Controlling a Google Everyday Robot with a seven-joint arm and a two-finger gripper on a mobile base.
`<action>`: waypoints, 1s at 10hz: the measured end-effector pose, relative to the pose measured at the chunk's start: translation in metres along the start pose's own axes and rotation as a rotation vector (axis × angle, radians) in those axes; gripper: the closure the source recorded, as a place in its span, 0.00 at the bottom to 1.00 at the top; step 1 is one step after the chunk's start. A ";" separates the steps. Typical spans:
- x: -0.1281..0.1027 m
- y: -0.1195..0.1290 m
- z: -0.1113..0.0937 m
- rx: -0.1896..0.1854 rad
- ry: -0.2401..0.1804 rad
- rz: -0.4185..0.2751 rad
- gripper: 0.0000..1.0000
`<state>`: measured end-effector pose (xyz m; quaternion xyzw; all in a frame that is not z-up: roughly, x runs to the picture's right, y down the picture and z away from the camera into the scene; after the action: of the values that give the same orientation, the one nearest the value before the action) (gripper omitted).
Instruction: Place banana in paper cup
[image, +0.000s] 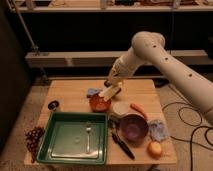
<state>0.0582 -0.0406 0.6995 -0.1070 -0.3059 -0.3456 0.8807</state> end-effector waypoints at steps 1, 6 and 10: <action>0.002 0.022 -0.005 -0.001 0.015 0.039 1.00; 0.006 0.041 -0.009 0.022 0.027 0.075 1.00; 0.006 0.041 -0.009 0.022 0.026 0.074 1.00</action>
<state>0.0930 -0.0170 0.6971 -0.1041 -0.2938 -0.3108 0.8979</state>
